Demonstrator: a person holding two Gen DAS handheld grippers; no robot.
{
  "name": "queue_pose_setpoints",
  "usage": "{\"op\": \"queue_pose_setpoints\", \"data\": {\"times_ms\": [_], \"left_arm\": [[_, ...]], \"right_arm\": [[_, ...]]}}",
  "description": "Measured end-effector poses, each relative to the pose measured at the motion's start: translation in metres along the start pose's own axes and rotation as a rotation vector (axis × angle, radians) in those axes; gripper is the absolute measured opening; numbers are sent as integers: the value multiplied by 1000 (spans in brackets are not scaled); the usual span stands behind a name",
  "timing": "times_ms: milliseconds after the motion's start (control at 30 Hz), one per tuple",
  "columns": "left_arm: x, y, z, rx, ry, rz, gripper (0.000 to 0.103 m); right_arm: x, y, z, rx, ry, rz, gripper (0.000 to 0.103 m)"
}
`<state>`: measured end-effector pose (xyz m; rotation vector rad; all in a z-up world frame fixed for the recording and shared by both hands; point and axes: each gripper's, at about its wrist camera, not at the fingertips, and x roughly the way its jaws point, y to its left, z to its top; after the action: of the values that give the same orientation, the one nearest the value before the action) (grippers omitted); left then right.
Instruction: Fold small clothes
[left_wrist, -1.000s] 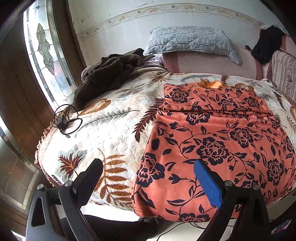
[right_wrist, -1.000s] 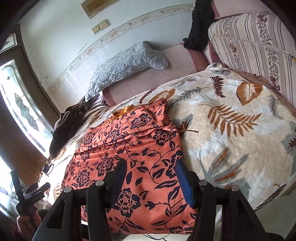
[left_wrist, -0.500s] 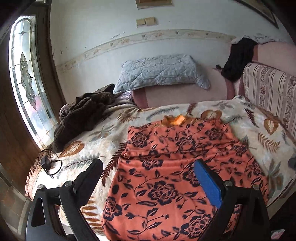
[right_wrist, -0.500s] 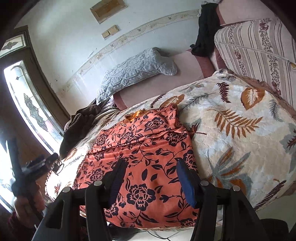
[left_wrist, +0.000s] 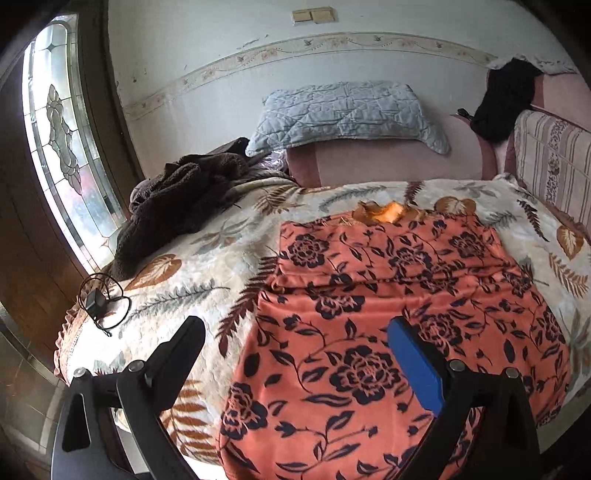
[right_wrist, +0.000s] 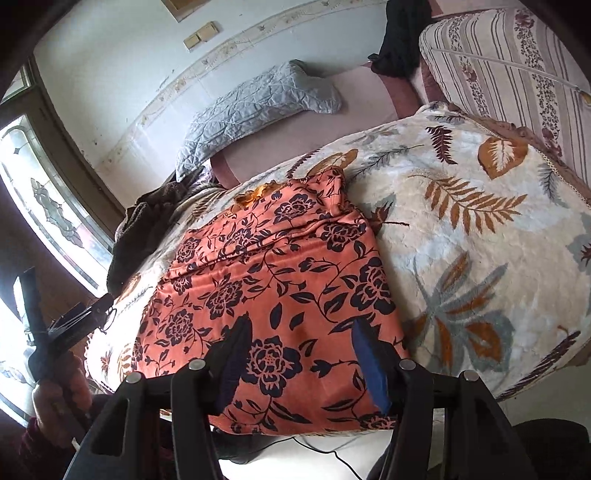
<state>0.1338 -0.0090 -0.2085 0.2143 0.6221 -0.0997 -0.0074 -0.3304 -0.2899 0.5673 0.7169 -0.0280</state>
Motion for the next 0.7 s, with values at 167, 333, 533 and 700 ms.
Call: {"op": "queue_pose_setpoints", "data": {"times_ms": [167, 333, 533, 700], "left_arm": [[19, 7, 46, -48, -74, 11, 99], [66, 3, 74, -93, -19, -34, 99], [142, 5, 86, -132, 95, -18, 99], [193, 15, 86, -185, 134, 20, 99]], "right_arm": [[16, -3, 20, 76, -6, 42, 59], [45, -6, 52, 94, 11, 26, 59], [101, -25, 121, 236, 21, 83, 52], [168, -24, 154, 253, 59, 37, 32]]}}
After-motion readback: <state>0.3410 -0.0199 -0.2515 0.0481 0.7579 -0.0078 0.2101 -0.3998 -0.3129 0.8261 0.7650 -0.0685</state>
